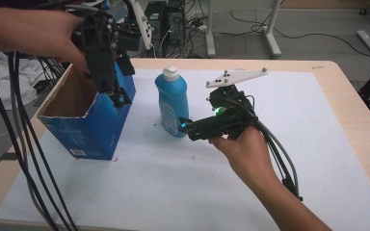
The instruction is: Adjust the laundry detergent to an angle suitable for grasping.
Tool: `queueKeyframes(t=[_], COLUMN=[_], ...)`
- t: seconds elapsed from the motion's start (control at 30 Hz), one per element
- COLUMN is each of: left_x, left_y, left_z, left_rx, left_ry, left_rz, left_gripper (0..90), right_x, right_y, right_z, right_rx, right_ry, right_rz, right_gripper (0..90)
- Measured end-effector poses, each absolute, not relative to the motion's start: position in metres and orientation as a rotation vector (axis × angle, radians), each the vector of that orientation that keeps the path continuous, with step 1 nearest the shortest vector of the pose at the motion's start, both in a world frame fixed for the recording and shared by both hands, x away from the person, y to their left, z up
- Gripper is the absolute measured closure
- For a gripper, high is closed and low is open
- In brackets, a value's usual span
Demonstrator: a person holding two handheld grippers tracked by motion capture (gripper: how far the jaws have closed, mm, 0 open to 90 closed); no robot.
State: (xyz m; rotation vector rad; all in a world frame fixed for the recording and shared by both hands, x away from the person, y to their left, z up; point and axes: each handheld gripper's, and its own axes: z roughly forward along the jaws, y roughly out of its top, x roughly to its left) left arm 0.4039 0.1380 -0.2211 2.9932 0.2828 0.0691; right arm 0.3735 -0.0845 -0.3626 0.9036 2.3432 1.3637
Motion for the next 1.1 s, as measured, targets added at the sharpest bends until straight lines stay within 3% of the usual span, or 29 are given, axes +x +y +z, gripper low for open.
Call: queueKeyframes(t=[1.1], left_x=[0.405], left_y=[0.143], left_z=[-0.226], left_rx=[2.992], left_ry=[0.282], left_rz=[0.057], left_gripper=[16.7], right_x=[0.411], right_y=[-0.040], right_z=[-0.374], right_rx=[0.962], right_ry=[2.371], right_rz=[1.371], right_gripper=[3.6])
